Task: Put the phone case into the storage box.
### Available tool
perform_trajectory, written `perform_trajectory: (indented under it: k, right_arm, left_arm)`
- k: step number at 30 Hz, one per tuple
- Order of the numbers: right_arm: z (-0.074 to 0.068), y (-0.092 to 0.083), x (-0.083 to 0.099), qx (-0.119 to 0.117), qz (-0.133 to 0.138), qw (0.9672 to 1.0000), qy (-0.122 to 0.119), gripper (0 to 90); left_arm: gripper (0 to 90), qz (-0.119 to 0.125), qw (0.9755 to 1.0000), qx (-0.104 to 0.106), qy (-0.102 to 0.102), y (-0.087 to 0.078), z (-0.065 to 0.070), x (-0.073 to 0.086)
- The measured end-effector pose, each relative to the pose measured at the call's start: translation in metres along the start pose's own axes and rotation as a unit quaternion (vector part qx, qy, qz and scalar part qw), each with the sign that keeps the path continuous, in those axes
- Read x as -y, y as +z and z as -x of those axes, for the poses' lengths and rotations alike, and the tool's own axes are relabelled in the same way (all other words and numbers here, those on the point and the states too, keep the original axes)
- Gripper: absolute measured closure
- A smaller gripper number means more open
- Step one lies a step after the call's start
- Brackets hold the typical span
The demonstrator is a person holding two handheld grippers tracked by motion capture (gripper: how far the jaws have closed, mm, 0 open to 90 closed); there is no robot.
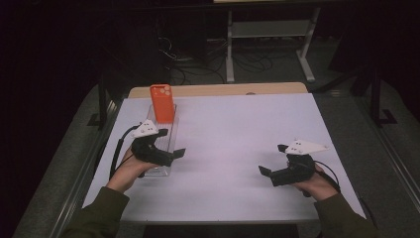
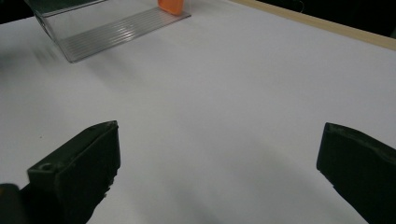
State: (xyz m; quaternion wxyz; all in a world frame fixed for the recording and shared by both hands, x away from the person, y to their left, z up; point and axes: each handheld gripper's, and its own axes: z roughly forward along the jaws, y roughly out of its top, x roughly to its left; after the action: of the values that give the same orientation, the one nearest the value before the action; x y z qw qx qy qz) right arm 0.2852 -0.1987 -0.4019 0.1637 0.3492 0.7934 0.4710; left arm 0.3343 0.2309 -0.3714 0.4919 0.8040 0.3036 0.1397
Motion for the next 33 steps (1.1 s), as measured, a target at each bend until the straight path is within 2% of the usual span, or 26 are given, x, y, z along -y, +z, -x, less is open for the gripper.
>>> perform_trajectory:
  k: [7, 10, 11, 19, 22, 33]
  right_arm:
    - [-0.001, -0.001, -0.001, -0.002, -0.002, 1.0, -0.002, 0.0]
    - [0.0, 0.0, -0.001, -0.003, 0.001, 1.0, -0.008, 0.0]
    - [0.0, -0.001, -0.001, -0.003, 0.001, 0.9999, -0.01, 0.0]
    - [-0.002, -0.001, -0.002, -0.009, 0.0, 0.9999, -0.007, 0.0]
    - [-0.002, -0.001, -0.002, -0.01, 0.0, 0.9999, -0.01, 0.0]
    - [-0.002, -0.001, -0.004, -0.015, 0.004, 0.9998, -0.013, 0.0]
  left_arm:
    - [0.0, 0.007, 1.0, 0.006, -0.002, -0.002, 0.007, 0.013]
    - [0.0, 0.007, 1.0, 0.006, 0.003, -0.004, 0.009, 0.017]
    - [0.0, 0.01, 0.9999, 0.007, -0.004, -0.004, 0.01, 0.018]
    - [0.0, 0.009, 0.9999, 0.007, 0.004, -0.004, 0.014, 0.029]
    - [0.0, 0.001, 0.9999, 0.007, 0.012, -0.004, 0.015, 0.033]
    - [0.0, 0.01, 0.9999, 0.007, 0.006, -0.004, 0.014, 0.04]
